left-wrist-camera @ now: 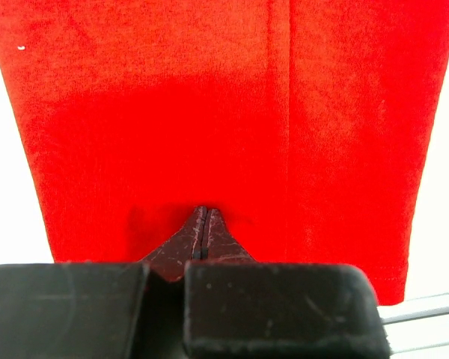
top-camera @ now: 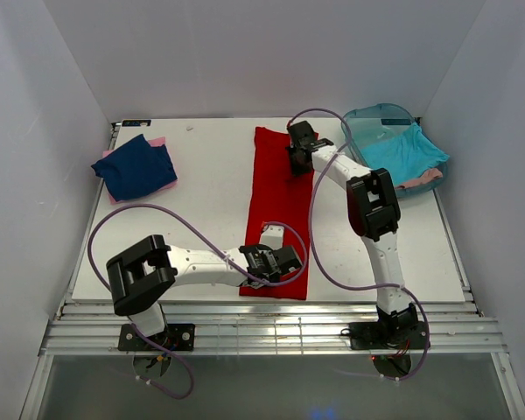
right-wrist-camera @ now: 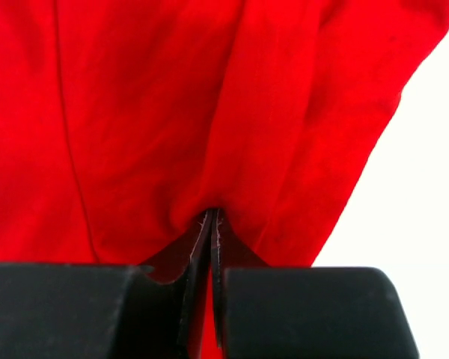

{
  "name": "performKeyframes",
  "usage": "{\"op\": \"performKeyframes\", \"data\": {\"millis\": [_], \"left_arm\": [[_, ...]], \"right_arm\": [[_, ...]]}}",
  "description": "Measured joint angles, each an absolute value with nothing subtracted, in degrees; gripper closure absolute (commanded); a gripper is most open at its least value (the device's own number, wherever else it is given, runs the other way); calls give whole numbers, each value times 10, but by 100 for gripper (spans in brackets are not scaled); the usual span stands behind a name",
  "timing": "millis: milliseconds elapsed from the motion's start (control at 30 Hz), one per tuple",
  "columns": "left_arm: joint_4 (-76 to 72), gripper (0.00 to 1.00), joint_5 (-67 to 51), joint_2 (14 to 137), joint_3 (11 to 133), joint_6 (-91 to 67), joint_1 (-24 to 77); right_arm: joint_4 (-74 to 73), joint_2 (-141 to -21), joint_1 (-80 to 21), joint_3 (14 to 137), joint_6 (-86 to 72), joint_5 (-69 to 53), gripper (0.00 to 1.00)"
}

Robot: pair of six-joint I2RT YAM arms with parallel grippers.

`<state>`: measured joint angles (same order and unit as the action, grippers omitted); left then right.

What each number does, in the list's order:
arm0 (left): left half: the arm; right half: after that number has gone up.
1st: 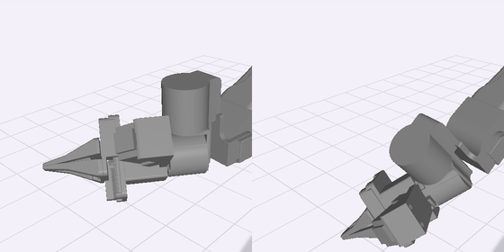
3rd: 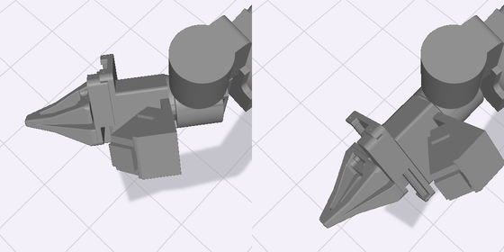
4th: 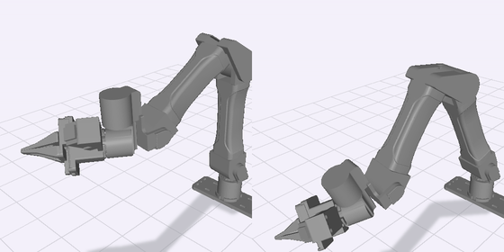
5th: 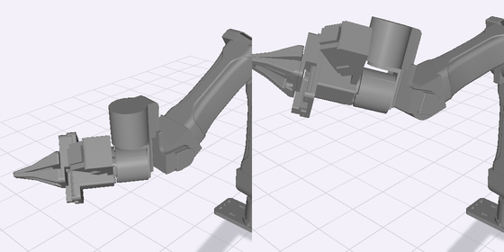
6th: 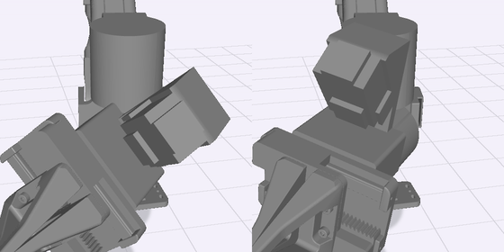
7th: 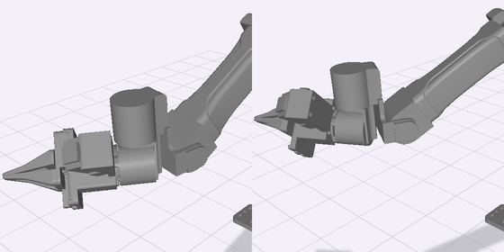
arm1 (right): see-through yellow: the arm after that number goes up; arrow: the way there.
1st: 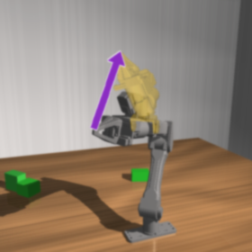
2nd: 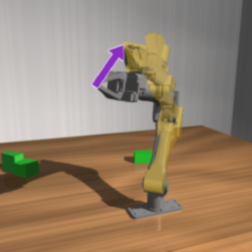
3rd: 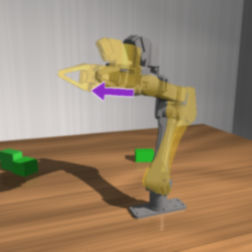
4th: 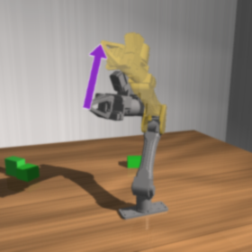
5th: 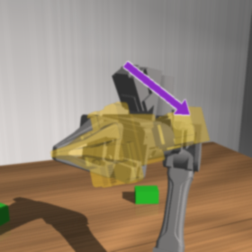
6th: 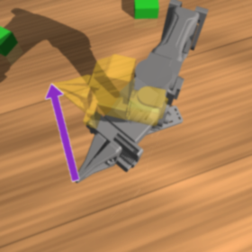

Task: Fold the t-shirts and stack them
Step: Fold the tshirt

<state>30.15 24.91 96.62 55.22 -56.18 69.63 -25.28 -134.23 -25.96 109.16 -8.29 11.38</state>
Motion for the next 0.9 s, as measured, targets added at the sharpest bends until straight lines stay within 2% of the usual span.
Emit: {"op": "performKeyframes", "data": {"millis": [300,633,667,700,733,800,833,900], "left_arm": [[302,100,249,963,549,-570,696],[328,100,274,983,574,-581,698],[331,100,281,984,576,-584,699],[336,95,288,986,579,-586,699],[344,81,297,988,583,-587,699],[364,59,312,992,594,-580,700],[375,44,323,995,603,-577,700],[395,38,354,997,630,-573,700]], "right_arm": [[-287,-1407,-260,1203,-84,99,92],[-285,-1431,-256,1242,-86,62,92],[-274,-1428,-255,1234,-85,58,90],[-253,-1418,-255,1213,-84,55,86],[-232,-1404,-255,1185,-83,55,83],[-184,-1359,-255,1105,-77,62,76],[-174,-1331,-255,1061,-73,67,72],[-149,-1250,-256,960,-65,95,61]]}}
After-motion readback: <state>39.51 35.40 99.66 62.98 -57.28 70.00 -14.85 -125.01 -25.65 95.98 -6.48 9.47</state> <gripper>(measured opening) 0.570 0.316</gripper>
